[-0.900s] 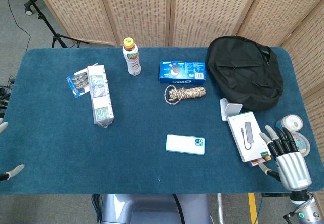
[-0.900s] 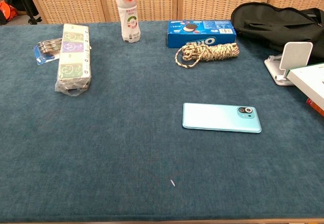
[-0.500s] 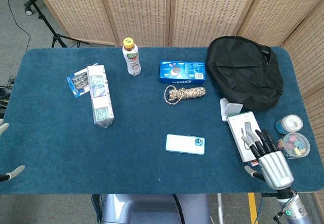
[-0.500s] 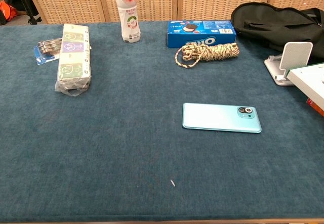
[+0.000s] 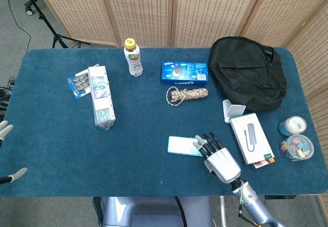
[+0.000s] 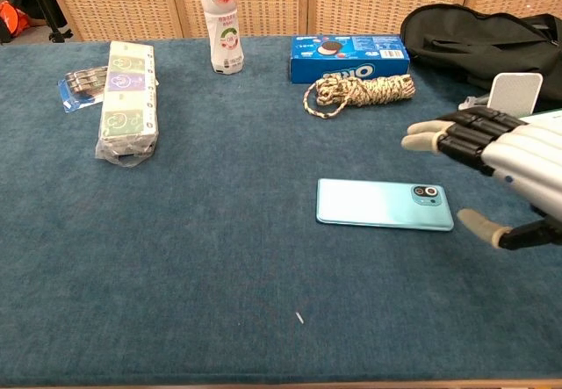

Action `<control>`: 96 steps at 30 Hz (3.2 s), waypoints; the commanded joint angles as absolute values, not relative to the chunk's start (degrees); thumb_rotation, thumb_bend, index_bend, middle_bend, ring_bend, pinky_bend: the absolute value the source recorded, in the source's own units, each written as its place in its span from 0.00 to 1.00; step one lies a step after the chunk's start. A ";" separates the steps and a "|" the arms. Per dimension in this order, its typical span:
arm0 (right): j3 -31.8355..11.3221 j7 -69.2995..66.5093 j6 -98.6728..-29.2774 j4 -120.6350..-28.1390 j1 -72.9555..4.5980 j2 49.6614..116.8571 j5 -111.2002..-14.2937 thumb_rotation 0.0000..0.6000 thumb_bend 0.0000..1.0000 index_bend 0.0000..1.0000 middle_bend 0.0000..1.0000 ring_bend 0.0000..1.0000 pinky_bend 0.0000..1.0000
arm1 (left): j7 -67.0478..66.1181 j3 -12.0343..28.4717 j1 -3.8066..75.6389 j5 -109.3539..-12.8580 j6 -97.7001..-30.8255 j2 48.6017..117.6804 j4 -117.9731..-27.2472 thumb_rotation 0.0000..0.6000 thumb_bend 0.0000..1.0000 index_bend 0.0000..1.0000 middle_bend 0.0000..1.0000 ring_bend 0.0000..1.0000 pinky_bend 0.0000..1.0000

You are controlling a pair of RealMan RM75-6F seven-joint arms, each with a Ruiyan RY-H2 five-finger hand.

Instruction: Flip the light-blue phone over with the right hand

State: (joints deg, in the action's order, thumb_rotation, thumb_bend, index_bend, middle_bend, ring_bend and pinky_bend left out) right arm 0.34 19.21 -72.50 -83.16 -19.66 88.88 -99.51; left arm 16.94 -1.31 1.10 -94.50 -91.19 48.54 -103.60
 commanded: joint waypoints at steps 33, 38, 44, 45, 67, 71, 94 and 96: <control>-2.51 28.97 -63.57 -76.49 -24.84 99.47 -89.60 1.00 0.47 0.08 0.00 0.00 0.00 | 18.83 -1.19 0.99 -94.35 -91.75 47.99 -103.27 1.00 0.00 0.00 0.00 0.00 0.00; -2.63 29.41 -63.00 -74.90 -25.22 100.96 -88.62 1.00 0.47 0.09 0.06 0.00 0.00 | 19.29 -1.15 1.00 -94.29 -91.79 47.86 -103.15 1.00 0.00 0.00 0.00 0.00 0.00; -3.15 28.41 -63.63 -72.82 -25.73 102.58 -88.28 1.00 0.51 0.20 0.17 0.07 0.00 | 20.97 -0.74 0.88 -93.35 -92.19 47.45 -102.97 1.00 0.00 0.00 0.00 0.00 0.00; -3.21 28.17 -63.80 -72.63 -25.79 102.71 -88.32 1.00 0.53 0.21 0.19 0.08 0.00 | 21.11 -0.70 0.89 -93.27 -92.17 47.42 -102.95 1.00 0.00 0.00 0.00 0.00 0.00; -5.84 23.03 -65.30 -73.74 -28.07 102.95 -87.59 1.00 1.00 0.42 0.44 0.35 0.26 | 20.24 -0.93 0.97 -93.80 -91.79 47.57 -103.09 1.00 0.00 0.00 0.00 0.00 0.00; -8.84 24.12 -63.80 -77.00 -29.63 101.31 -84.88 1.00 1.00 0.42 0.44 0.36 0.26 | 20.30 -0.92 0.99 -93.75 -91.72 47.55 -103.09 1.00 0.00 0.00 0.00 0.00 0.00; -15.98 27.97 -59.68 -80.57 -36.55 94.95 -74.64 1.00 0.67 0.28 0.15 0.09 0.17 | 19.87 -0.53 1.28 -92.58 -90.90 47.50 -103.40 1.00 0.00 0.00 0.00 0.00 0.00; -14.38 26.47 -61.79 -82.59 -35.33 93.05 -77.26 1.00 0.65 0.28 0.15 0.09 0.17 | 19.59 -0.59 1.24 -92.83 -90.98 47.60 -103.39 1.00 0.00 0.00 0.00 0.00 0.00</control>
State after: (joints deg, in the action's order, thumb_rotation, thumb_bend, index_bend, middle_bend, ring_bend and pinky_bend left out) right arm -15.98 27.91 -59.68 -80.47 -36.55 95.04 -74.87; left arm 19.61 -0.57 1.25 -92.80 -90.96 47.59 -103.39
